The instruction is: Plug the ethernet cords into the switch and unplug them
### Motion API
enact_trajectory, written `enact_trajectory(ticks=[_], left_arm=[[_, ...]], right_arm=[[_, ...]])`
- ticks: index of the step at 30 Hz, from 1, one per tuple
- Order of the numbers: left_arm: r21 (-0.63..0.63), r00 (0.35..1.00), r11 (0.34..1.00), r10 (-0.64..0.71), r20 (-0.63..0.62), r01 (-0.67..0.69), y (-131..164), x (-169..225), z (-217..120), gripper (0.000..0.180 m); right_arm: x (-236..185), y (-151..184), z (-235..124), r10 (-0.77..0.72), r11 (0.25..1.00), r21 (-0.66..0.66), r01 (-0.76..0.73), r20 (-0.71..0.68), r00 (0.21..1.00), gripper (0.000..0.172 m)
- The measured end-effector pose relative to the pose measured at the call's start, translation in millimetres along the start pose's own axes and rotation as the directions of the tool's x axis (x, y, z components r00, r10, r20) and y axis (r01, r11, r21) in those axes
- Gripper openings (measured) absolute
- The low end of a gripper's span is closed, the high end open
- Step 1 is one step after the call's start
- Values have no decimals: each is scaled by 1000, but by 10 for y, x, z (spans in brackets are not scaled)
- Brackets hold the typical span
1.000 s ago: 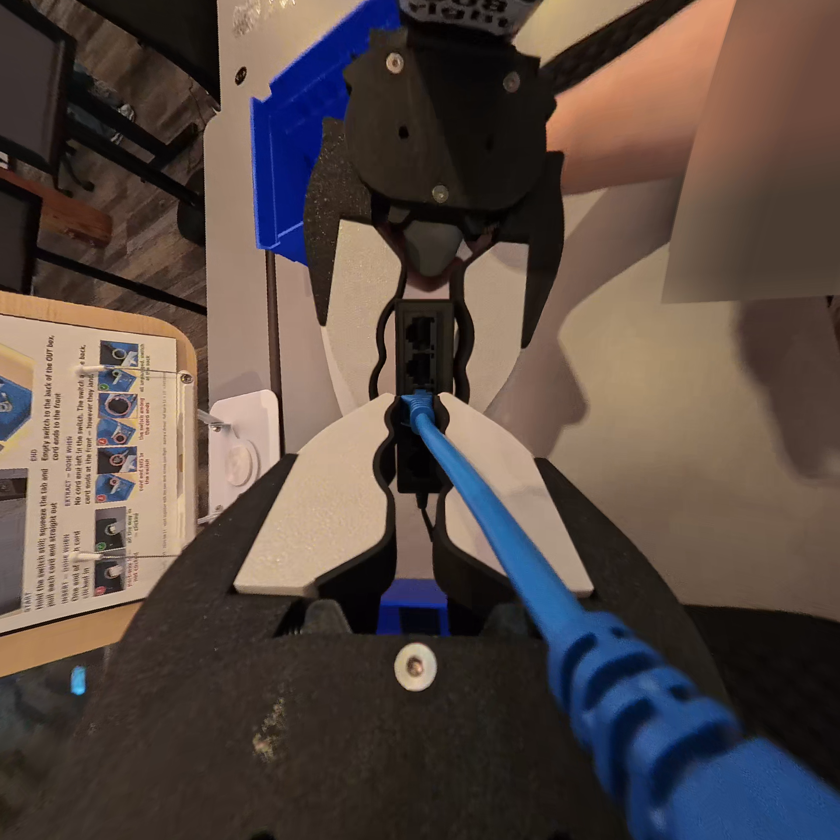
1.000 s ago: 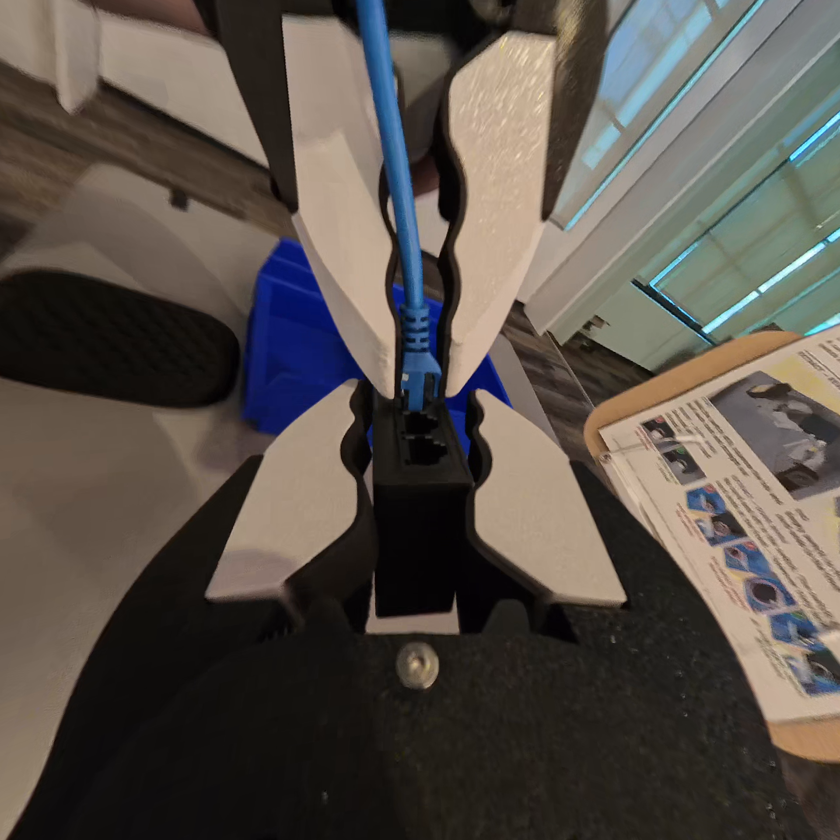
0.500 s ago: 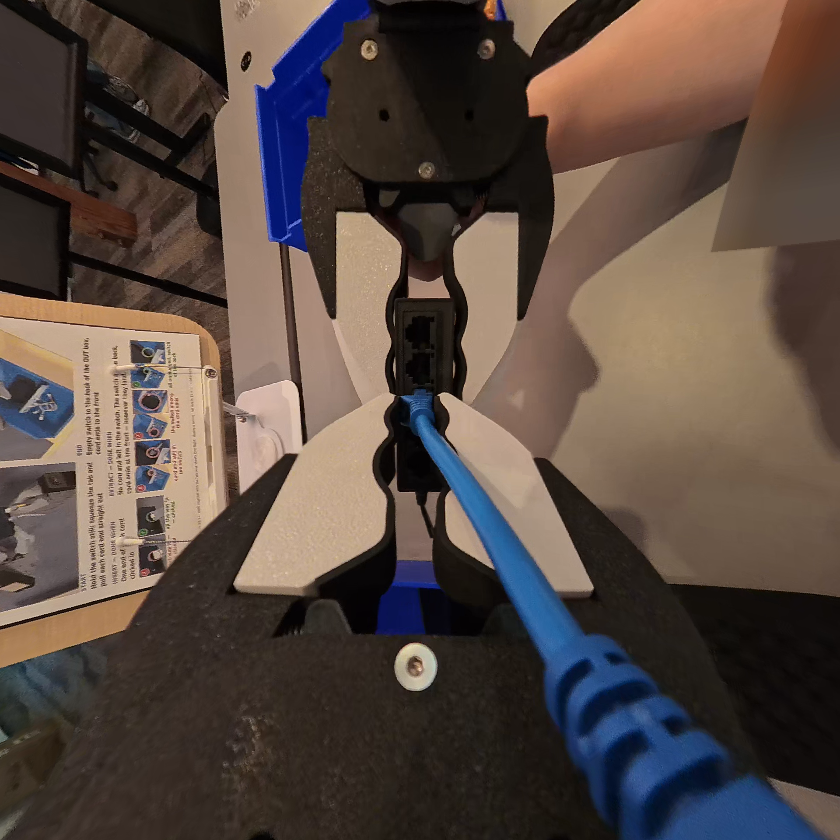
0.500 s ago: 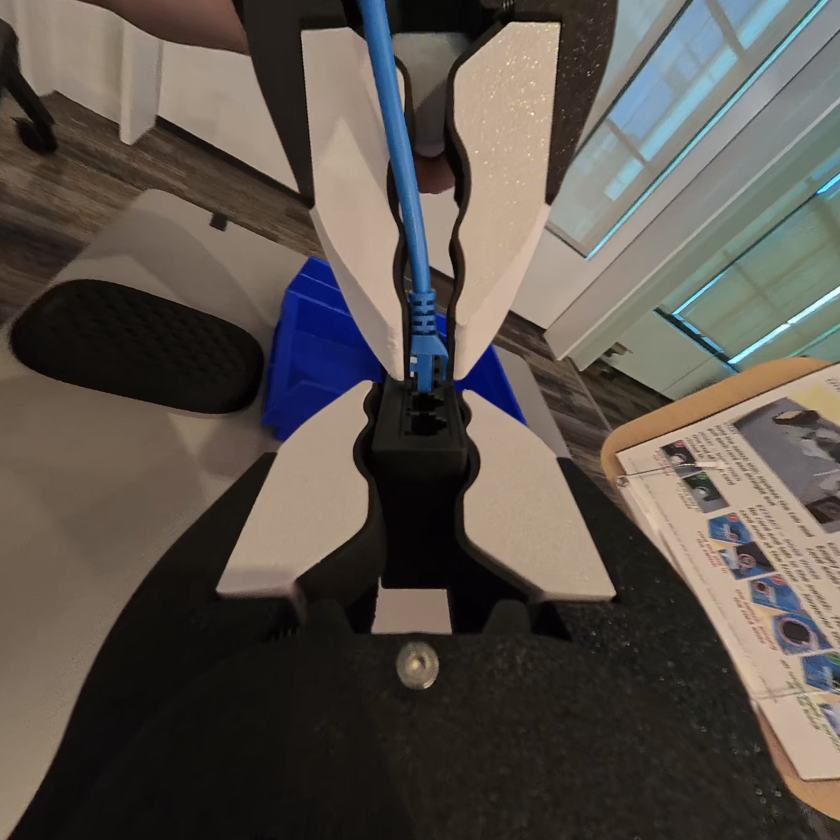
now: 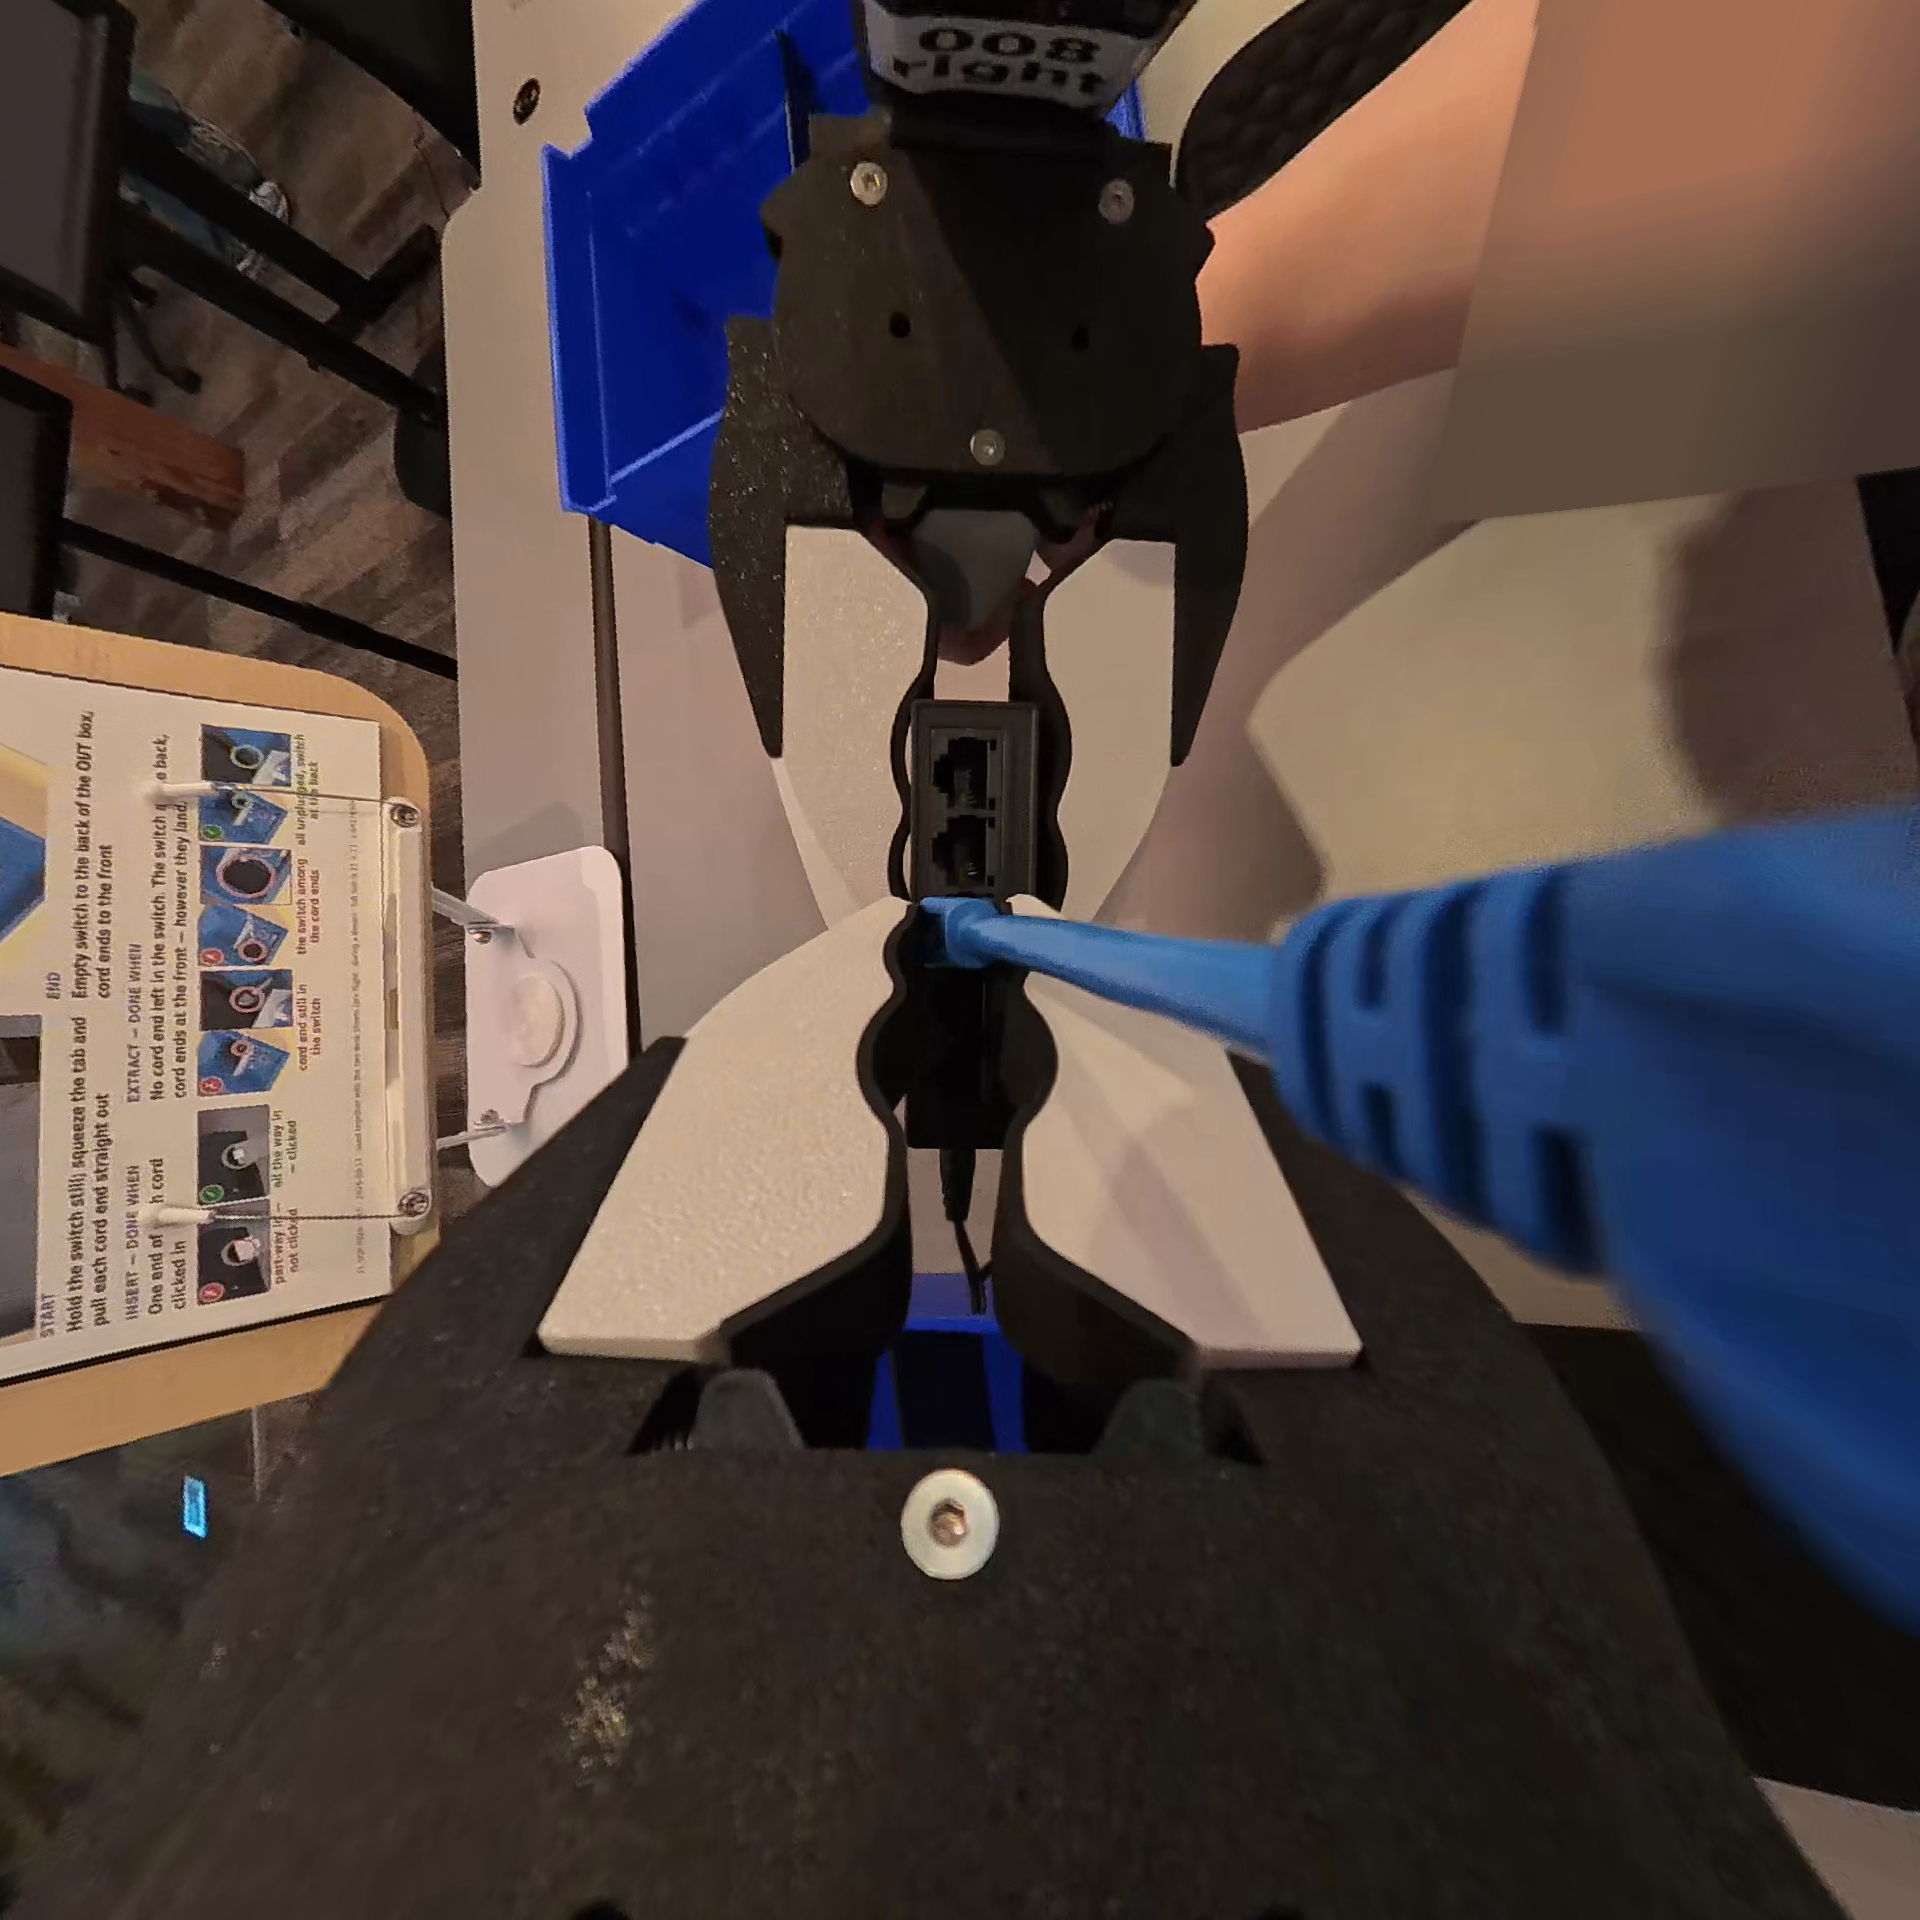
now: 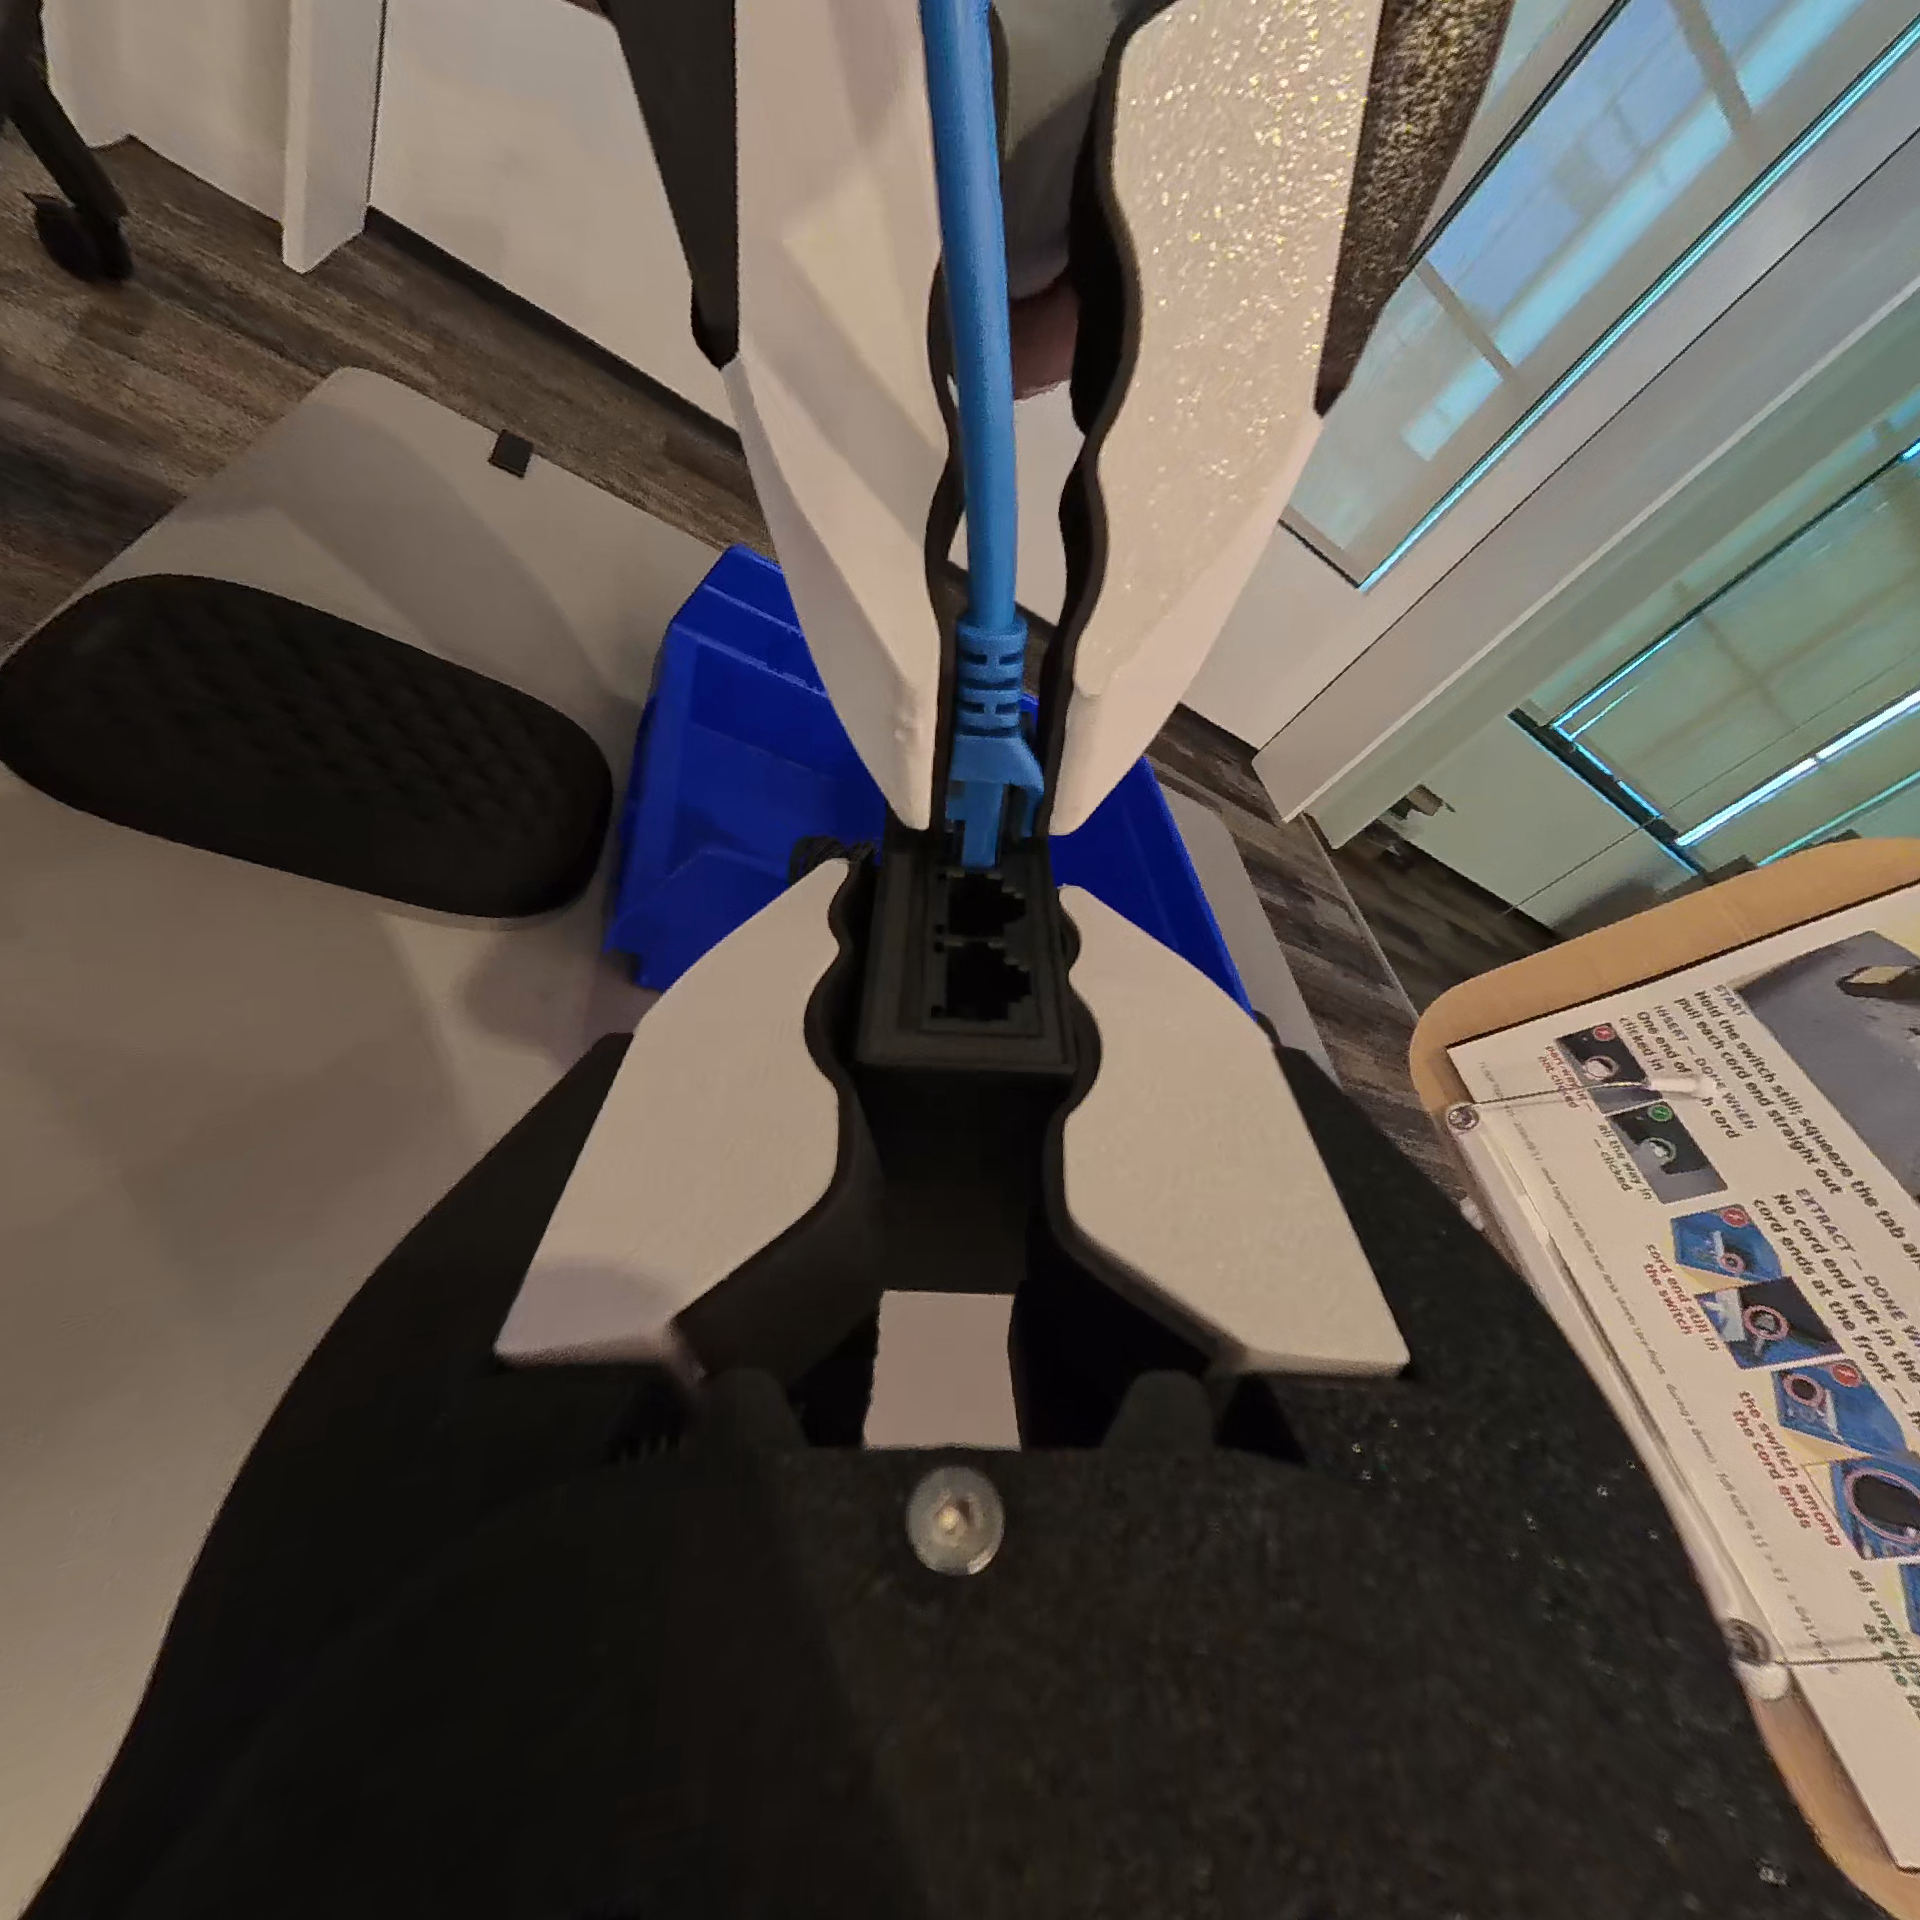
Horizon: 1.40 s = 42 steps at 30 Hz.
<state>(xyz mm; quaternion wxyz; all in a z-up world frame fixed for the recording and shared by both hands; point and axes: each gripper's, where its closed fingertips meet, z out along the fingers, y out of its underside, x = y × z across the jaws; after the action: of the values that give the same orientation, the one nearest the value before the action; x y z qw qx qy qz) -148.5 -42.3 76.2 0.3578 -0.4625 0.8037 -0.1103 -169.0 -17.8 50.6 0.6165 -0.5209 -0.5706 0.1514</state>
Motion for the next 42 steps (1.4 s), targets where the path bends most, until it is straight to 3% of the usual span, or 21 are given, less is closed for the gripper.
enact_trajectory(ticks=[1, 5, 9, 13, 18, 22, 25, 29, 30, 34, 35, 36, 42], left_arm=[[-5, 1000, 1000, -2, -2, 2, 11, -1, 5, 12], [-8, 999, 999, -32, -24, 32, -24, -25, 0, 12], [117, 978, 974, -182, -103, 193, -244, -143, -96, 13], [205, 964, 944, -242, -106, 260, -335, -287, -149, 13], [336, 950, 889, -279, -137, 310, -479, -344, -208, 12], [403, 954, 865, -272, -126, 300, -558, -346, -208, 12], [451, 953, 840, -274, -125, 301, -610, -352, -219, 12], [499, 954, 814, -272, -126, 298, -698, -362, -278, 13], [509, 955, 809, -268, -126, 294, -718, -357, -288, 13], [547, 966, 797, -230, -116, 256, -782, -310, -298, 14], [551, 968, 796, -220, -122, 250, -801, -286, -292, 13], [551, 970, 798, -211, -121, 242, -810, -277, -290, 12], [530, 982, 827, -175, -71, 185, -796, -250, -276, 12]], right_arm=[[-6, 16, 5, 7, 1000, -12, -6, 6, 1000, 30], [-1, -20, -24, 57, 998, 3, -57, 38, 998, 31], [128, -351, -237, 219, 933, 263, -244, 120, 968, 30], [332, -254, -365, 260, 922, 287, -260, 40, 965, 43], [356, -370, -461, 344, 833, 405, -377, 156, 926, 50], [364, -555, -605, 347, 726, 548, -414, 228, 910, 38], [367, -568, -627, 342, 734, 538, -414, 233, 910, 43], [421, -558, -698, 286, 763, 576, -294, 108, 952, 40], [391, -586, -724, 266, 758, 588, -284, 119, 957, 32], [343, -657, -719, 249, 773, 566, -286, 143, 958, 37], [329, -646, -682, 245, 796, 538, -279, 134, 960, 43], [287, -674, -705, 211, 800, 548, -246, 127, 969, 31], [272, -697, -756, 186, 805, 553, -215, 109, 977, 31]])
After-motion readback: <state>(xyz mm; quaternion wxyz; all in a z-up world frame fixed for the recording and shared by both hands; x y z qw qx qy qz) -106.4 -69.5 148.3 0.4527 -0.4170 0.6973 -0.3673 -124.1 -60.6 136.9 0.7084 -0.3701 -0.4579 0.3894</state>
